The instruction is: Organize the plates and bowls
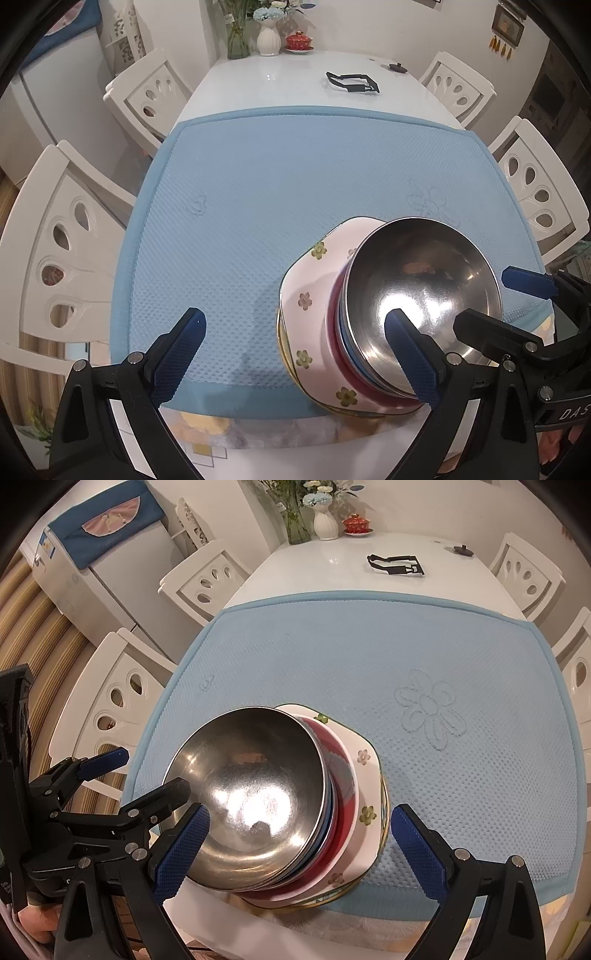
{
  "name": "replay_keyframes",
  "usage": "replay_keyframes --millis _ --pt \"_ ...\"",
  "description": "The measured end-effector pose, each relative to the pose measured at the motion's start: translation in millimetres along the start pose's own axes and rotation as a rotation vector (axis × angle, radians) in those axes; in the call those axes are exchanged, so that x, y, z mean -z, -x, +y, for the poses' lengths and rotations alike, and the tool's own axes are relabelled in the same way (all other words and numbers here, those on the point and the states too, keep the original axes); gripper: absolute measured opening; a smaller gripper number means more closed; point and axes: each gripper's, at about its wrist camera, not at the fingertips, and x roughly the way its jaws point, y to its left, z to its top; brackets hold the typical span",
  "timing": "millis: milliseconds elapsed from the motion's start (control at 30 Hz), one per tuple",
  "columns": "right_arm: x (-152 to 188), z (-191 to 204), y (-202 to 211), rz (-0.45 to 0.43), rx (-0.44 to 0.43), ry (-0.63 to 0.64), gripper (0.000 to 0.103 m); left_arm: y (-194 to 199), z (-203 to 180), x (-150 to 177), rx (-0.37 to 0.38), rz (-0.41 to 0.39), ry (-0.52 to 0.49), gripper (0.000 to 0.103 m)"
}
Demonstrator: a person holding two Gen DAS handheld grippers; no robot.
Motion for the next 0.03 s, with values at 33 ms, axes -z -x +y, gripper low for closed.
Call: replay_keyframes --millis 33 --pt "-0.2 -0.2 0.0 -0.001 0.000 -0.001 0.098 -0.1 0.0 0.0 0.001 0.001 -0.001 0.097"
